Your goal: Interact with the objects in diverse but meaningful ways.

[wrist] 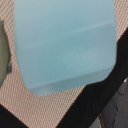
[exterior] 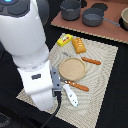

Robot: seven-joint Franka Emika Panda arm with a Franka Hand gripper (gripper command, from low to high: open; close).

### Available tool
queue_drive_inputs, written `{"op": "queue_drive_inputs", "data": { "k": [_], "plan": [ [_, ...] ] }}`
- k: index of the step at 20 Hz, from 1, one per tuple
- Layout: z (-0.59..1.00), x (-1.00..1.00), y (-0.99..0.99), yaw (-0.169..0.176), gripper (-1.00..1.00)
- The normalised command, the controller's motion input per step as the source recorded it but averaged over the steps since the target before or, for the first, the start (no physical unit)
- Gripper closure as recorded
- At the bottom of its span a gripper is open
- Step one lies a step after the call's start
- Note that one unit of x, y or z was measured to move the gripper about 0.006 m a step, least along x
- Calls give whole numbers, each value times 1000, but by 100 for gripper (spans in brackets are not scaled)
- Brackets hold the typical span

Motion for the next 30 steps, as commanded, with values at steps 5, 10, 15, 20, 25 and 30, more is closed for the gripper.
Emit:
{"op": "queue_drive_inputs", "data": {
  "k": [5, 10, 15, 20, 25, 30],
  "plan": [
    [18, 439, -81, 0, -100],
    [0, 296, -143, 4, -100],
    [0, 253, -186, 0, -100],
    [0, 226, -179, 0, 100],
    [0, 219, -167, 0, 100],
    [246, 202, -95, 0, 100]
  ]
}}
